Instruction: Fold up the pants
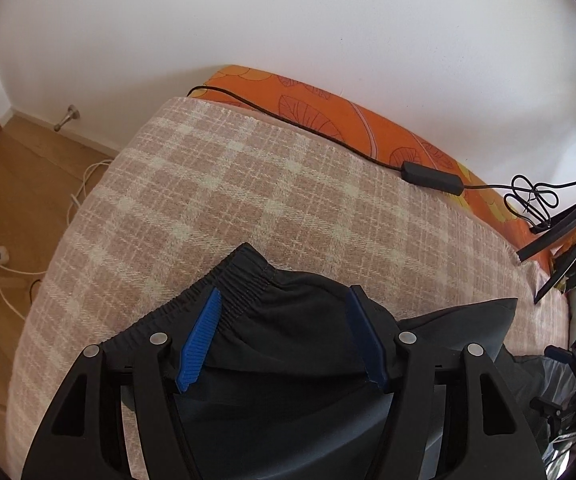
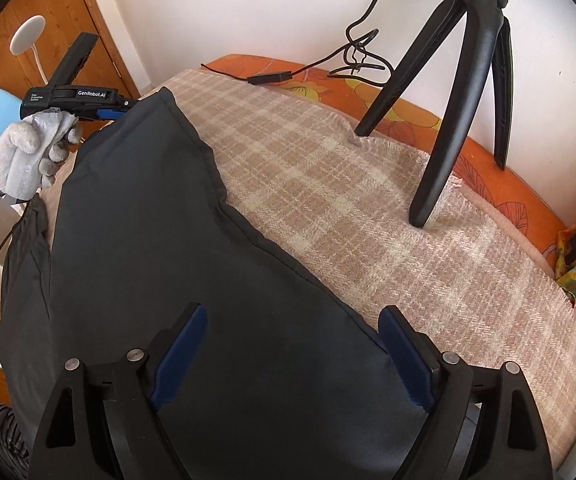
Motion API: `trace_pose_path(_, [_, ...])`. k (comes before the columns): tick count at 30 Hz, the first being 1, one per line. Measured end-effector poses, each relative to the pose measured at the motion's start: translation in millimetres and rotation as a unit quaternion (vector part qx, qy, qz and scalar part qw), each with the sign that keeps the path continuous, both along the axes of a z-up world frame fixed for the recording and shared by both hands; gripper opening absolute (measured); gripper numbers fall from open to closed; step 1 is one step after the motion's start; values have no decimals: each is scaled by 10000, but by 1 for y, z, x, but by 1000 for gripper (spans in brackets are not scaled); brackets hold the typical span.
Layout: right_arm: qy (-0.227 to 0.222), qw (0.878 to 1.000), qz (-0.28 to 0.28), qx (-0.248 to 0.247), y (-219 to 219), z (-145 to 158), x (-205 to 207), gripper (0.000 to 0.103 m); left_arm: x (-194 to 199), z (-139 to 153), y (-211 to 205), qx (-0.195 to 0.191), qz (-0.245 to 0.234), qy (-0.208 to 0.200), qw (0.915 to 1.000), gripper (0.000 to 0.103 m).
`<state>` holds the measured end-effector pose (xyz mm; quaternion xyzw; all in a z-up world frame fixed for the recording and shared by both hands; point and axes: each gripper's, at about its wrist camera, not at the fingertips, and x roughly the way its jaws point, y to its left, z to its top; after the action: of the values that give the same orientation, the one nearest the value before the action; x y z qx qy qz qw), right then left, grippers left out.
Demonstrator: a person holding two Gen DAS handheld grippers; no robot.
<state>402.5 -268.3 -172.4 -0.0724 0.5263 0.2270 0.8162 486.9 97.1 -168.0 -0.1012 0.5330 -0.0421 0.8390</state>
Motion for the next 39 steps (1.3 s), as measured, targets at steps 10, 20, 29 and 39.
trace_pose_path(10, [-64,9991,114,-410,7,-14,-3,90,-10,-5,-8,875,76,-409,9953,20])
trace_pose_path(20, [-393,9982,29,-442,20,-7,-15,21,-14,7,21,256,411,-607,9970,3])
trace_pose_path(29, [-389,9982,314,-321,15,15,-13,50,-10,25,71,-367,781,-760,9934,3])
trace_pose_path(39, [-124,9993,63,-360,-8,6,6,74,3,3,26,-563,69,-409,9976,73])
